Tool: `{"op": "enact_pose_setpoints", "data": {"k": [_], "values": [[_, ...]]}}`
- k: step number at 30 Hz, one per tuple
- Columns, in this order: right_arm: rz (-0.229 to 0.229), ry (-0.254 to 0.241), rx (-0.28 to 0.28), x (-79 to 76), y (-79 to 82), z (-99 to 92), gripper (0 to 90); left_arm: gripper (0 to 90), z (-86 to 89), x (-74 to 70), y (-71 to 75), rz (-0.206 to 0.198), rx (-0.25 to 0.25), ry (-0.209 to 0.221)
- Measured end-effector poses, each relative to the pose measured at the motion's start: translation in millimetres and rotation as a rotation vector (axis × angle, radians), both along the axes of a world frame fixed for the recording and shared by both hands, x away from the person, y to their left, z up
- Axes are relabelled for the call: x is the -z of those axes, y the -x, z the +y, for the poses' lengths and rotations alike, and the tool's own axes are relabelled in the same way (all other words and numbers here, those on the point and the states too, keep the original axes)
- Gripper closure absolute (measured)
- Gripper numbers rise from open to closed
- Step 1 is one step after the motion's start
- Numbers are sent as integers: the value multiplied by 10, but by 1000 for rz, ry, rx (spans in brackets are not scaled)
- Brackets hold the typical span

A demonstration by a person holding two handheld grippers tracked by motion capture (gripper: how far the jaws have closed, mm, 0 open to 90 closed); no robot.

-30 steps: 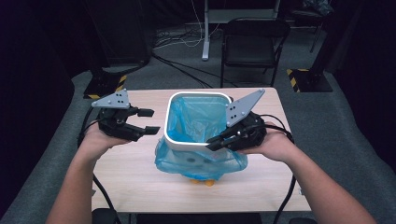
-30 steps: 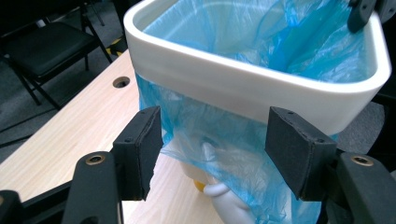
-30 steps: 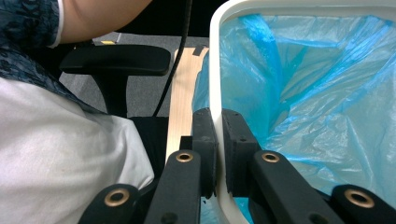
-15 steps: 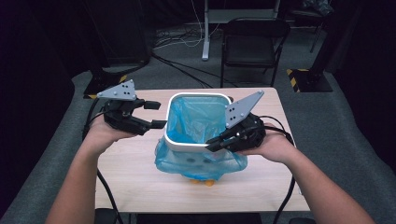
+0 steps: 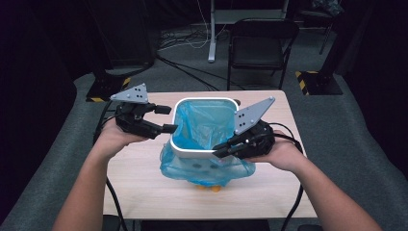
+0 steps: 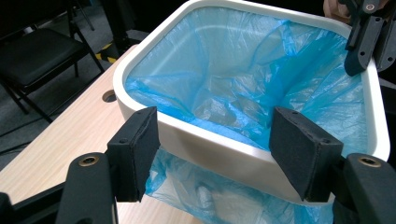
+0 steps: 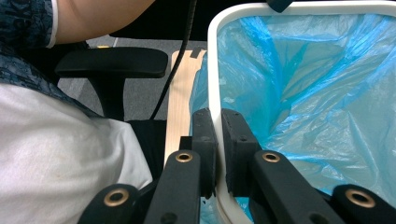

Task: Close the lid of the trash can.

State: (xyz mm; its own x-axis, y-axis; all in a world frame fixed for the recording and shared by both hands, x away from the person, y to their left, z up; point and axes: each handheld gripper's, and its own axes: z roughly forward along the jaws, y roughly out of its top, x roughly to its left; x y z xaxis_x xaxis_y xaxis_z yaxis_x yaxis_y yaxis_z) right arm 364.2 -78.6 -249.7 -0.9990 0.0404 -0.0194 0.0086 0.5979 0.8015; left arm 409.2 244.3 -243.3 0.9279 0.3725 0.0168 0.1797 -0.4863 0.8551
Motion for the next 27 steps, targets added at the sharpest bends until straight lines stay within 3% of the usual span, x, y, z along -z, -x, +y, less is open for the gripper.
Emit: {"op": "enact_pose_setpoints", "data": {"k": [7,15,21,27], "values": [[14,-50,4,57,-6,-36,841,330,24,62,-39,20,7,30],[16,-77,8,91,6,-62,837,330,-11,72,-41,23,8,24],[32,-57,15,83,-7,-45,798,329,-2,20,3,6,-9,-16],[45,-26,39,41,-18,-79,742,329,102,-62,47,-18,-23,-29]]}}
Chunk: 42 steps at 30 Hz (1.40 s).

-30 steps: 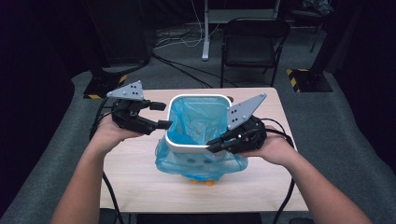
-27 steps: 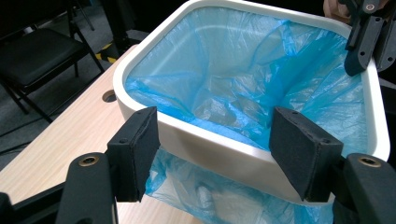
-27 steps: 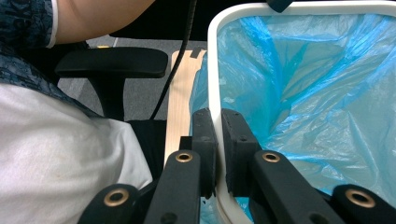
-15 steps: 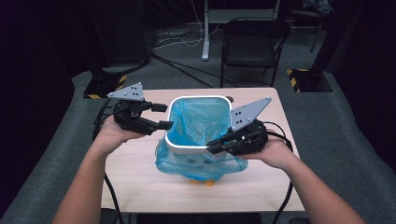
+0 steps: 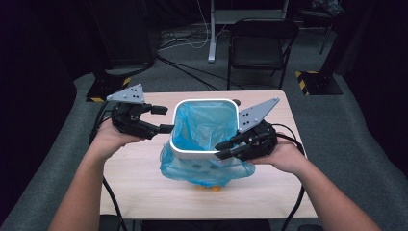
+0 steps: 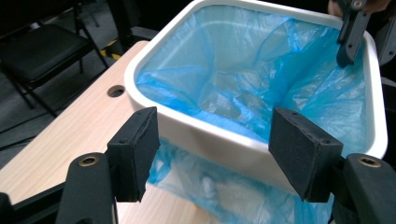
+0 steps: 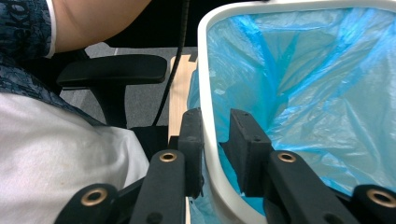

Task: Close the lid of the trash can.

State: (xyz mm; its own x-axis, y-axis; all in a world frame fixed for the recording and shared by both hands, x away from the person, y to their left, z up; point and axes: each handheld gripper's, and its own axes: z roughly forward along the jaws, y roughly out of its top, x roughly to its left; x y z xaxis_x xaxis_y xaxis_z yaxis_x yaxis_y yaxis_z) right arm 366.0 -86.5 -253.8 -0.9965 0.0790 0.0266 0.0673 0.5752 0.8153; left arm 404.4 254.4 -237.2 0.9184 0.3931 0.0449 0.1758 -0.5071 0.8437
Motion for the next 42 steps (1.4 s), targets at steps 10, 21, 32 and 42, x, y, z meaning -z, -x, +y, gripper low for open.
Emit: {"op": "enact_pose_setpoints", "data": {"k": [10,21,32,42], "values": [[-35,0,42,-203,25,-142,685,330,159,-28,46,-9,-27,3],[-25,-26,114,-190,-28,-292,556,330,291,135,10,16,-63,13],[-29,-63,197,-129,-43,-504,512,331,381,293,17,31,-88,0],[-30,-95,368,-15,-166,-846,471,332,534,465,2,39,-126,17]]}}
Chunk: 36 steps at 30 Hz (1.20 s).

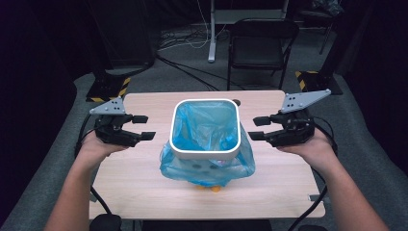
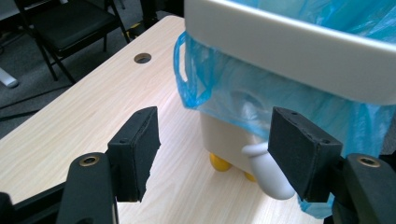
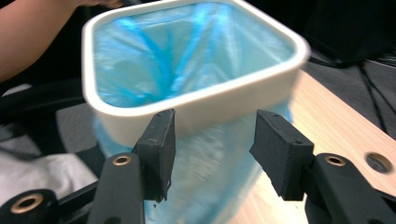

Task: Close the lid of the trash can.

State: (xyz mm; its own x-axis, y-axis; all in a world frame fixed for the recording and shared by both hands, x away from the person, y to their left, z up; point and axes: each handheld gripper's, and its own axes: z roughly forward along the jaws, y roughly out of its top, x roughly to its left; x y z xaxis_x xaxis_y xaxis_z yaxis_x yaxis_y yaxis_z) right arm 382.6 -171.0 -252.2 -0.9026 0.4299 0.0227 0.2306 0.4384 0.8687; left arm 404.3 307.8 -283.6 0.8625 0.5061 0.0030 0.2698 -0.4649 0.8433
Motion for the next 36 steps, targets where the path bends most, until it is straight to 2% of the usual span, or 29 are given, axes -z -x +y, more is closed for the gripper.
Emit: {"op": "enact_pose_setpoints", "data": {"k": [1,3,7,11,14,22,25,31,36], "values": [[-3,-5,41,33,-19,-59,460,332,11,17,-3,2,-3,1],[3,-14,69,73,-29,-104,453,332,36,64,-12,2,-12,2],[-12,-11,132,192,-20,-164,436,333,85,167,-19,3,-29,5],[-21,-16,163,305,-2,-191,431,332,121,261,-16,7,-36,9],[-29,0,194,383,14,-192,426,333,148,340,-18,10,-56,-1],[-59,29,223,522,46,-169,420,333,220,519,-29,17,-82,1],[-57,42,243,600,39,-182,416,334,241,594,-29,20,-95,7],[-50,32,309,822,4,-270,415,334,269,778,-43,35,-109,-4],[-45,8,358,987,7,-355,415,334,303,898,-51,42,-125,4]]}}
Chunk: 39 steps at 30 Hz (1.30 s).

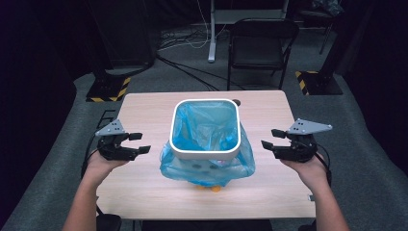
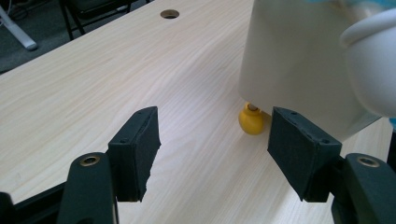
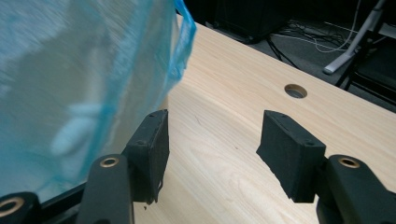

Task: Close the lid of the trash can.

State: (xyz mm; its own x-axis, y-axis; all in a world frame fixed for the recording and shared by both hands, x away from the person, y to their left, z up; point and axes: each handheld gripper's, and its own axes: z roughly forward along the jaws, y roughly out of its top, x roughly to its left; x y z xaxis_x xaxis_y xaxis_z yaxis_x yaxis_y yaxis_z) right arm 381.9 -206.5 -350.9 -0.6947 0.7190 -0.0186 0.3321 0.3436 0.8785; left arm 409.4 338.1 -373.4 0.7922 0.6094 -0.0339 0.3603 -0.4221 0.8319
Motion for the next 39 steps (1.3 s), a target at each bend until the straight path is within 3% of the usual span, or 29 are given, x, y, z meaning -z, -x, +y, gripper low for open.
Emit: {"op": "enact_pose_setpoints", "data": {"k": [7,12,20,23,29,39], "values": [[19,7,41,214,-12,-107,405,327,23,144,-2,5,-23,6],[44,13,56,372,-32,-150,383,275,33,227,-8,-4,-59,16],[64,10,66,524,-60,-175,329,210,50,321,-3,-8,-71,17],[59,40,107,567,-59,-155,232,187,63,349,-4,-5,-81,28],[53,66,121,630,-55,-130,202,129,87,408,-15,-2,-118,31],[61,132,150,780,-96,-110,156,131,112,534,-41,18,-127,13]]}}
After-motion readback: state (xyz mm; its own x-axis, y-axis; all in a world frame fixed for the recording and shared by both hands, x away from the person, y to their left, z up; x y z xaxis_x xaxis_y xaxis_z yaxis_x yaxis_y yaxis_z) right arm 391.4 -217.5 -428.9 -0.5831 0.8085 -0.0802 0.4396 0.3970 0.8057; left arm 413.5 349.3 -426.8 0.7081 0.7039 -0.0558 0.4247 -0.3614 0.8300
